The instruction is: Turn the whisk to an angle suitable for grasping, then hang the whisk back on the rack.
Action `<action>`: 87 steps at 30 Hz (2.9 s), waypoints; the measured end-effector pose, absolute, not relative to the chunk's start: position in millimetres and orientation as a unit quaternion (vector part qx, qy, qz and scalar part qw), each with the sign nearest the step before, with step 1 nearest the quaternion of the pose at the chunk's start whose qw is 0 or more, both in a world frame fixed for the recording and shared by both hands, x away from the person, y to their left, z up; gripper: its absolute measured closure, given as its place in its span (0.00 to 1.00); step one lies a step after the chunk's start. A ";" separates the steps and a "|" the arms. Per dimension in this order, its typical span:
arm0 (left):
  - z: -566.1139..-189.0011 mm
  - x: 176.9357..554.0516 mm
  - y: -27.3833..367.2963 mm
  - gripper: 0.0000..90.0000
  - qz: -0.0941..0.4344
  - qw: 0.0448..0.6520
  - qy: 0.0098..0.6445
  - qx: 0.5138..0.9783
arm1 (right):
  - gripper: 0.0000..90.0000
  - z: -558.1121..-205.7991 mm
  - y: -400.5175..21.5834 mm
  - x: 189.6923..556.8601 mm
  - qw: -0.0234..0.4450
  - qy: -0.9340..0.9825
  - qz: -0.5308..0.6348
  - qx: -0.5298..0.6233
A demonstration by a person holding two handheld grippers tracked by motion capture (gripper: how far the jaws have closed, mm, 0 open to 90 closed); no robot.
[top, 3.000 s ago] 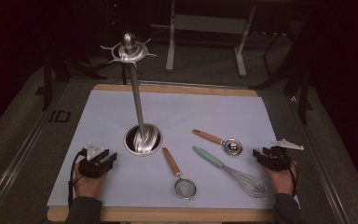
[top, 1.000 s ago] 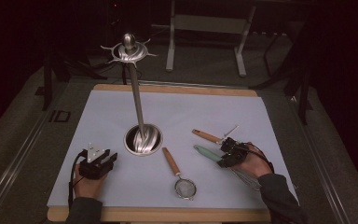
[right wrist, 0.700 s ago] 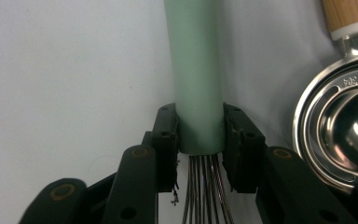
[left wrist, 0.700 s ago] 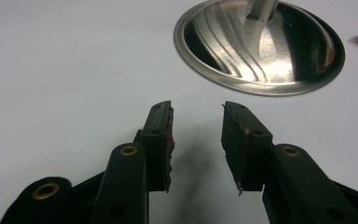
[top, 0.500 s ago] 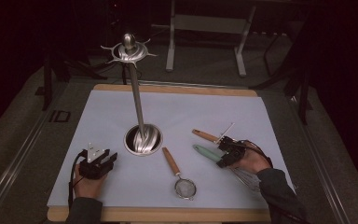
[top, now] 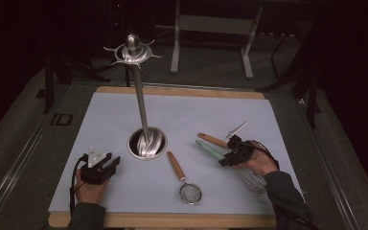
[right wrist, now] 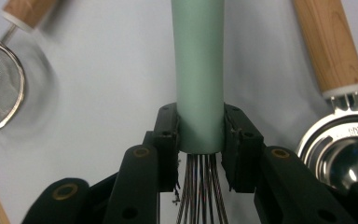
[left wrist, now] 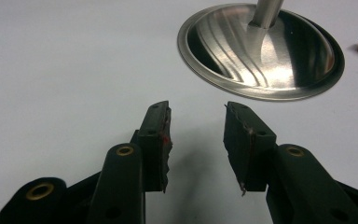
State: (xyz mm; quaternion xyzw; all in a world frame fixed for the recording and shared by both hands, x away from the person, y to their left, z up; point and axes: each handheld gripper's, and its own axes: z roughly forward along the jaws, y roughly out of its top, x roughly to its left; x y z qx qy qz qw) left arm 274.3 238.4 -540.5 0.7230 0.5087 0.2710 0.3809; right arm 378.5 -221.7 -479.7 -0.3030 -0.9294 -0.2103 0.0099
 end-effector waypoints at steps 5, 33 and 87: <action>-540.3 273.3 237.2 0.68 0.277 0.377 0.503 0.726 | 0.77 -476.5 -219.5 378.5 0.008 -0.927 -0.226 -0.301; -540.2 272.9 236.9 0.69 0.280 0.377 0.502 0.726 | 0.77 -453.3 -203.4 378.7 -0.014 -0.902 -0.364 -0.231; -540.2 272.2 236.8 0.73 0.278 0.382 0.493 0.730 | 0.77 -372.2 -136.0 383.8 -0.056 -0.872 -0.477 -0.092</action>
